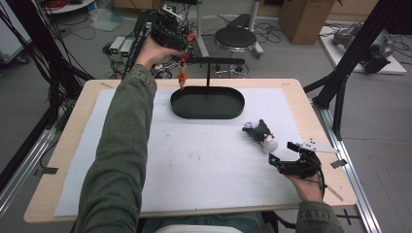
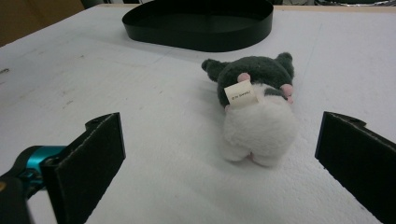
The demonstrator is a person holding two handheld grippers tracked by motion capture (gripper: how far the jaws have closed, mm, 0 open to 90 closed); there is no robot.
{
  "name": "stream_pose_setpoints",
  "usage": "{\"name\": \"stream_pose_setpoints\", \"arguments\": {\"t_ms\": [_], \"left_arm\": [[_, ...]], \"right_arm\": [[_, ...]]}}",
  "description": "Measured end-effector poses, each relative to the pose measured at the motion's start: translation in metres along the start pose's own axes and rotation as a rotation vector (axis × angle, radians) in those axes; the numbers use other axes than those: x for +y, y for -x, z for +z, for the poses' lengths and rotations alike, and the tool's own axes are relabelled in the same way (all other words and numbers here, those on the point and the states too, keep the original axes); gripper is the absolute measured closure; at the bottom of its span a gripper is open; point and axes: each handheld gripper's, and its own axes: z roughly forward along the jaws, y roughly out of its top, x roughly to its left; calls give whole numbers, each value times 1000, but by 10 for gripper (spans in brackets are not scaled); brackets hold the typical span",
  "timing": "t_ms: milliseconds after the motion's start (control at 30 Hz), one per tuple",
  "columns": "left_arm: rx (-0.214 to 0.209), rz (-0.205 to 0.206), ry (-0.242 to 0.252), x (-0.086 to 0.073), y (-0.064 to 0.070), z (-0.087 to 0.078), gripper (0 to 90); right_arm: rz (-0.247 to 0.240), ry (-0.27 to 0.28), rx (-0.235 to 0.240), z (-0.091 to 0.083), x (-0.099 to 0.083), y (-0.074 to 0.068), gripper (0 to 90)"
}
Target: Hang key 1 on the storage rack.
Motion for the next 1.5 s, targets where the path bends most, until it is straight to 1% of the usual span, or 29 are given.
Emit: {"name": "stream_pose_setpoints", "arguments": {"t_ms": [33, 67, 100, 133, 167, 200, 233, 267, 333, 400, 433, 467, 500, 533, 567, 667, 733, 833, 867, 933, 967, 1000, 1167, 1300, 1400, 1500], "left_arm": [[-11, 7, 10, -1, 1, -1, 366], [-50, -4, 27, -3, 1, -2, 317], [-90, -14, 42, -5, 0, -3, 249], [-102, -19, 46, -7, 1, -4, 178], [-109, -20, 38, -8, 2, -4, 114], [-128, -23, 20, -10, 3, -4, 58], [-142, -15, -5, -12, 3, -4, 40], [-143, -10, -14, -14, 3, -4, 17], [-156, -21, -5, -17, 3, -7, 17], [-145, -29, 8, -20, 3, -10, 17], [-128, -25, 11, -21, 4, -12, 17], [-120, -23, 16, -22, 5, -13, 17], [-125, -29, 26, -24, 7, -14, 17], [-126, -22, 23, -25, 8, -15, 17], [-119, -14, 19, -26, 9, -16, 17], [-121, 0, 13, -29, 14, -17, 17], [-122, 7, 21, -30, 18, -18, 17], [-149, 34, 35, -31, 26, -21, 17], [-151, 43, 36, -32, 29, -22, 17], [-149, 60, 37, -33, 33, -24, 17], [-151, 64, 39, -33, 34, -25, 17], [-151, 65, 41, -34, 35, -26, 17], [-131, 76, 38, -38, 38, -33, 17], [-118, 63, 40, -46, 36, -40, 17], [-103, 52, 30, -54, 33, -44, 17], [-105, 25, 46, -64, 31, -49, 17]], "right_arm": [[5, -4, 0, 1, 0, 0, 5], [2, -1, -1, 1, 0, 0, 5], [-4, -1, 0, 2, 0, 0, 5], [-2, -4, 1, 2, 1, 0, 5], [-3, -2, 0, 2, 1, 0, 5], [-2, -4, 3, 2, 1, -1, 5], [-1, -5, 3, 2, 1, -1, 5], [-7, 1, 1, 2, 1, 0, 5], [-4, -1, 2, 2, 1, 0, 5], [0, -3, 2, 3, 1, -1, 5], [-3, -3, 2, 3, 1, -1, 5], [-6, -4, 2, 4, 2, -1, 5], [-9, -4, 2, 4, 2, -1, 5], [-1, -10, 5, 4, 2, -2, 5], [-7, -9, 4, 5, 2, -2, 5], [-10, -7, 3, 5, 3, -2, 5], [-8, -9, 6, 6, 3, -2, 5], [-10, -11, 7, 7, 3, -1, 5], [-11, -12, 9, 8, 3, -1, 5], [-14, -15, 10, 9, 3, -1, 5], [-9, -22, 11, 9, 3, -1, 5], [-15, -20, 11, 10, 3, -1, 5], [-20, -25, 16, 11, 3, -2, 5], [-19, -28, 18, 12, 3, -2, 5], [-27, -28, 19, 12, 3, -2, 5], [-26, -28, 18, 12, 4, -3, 5]]}}
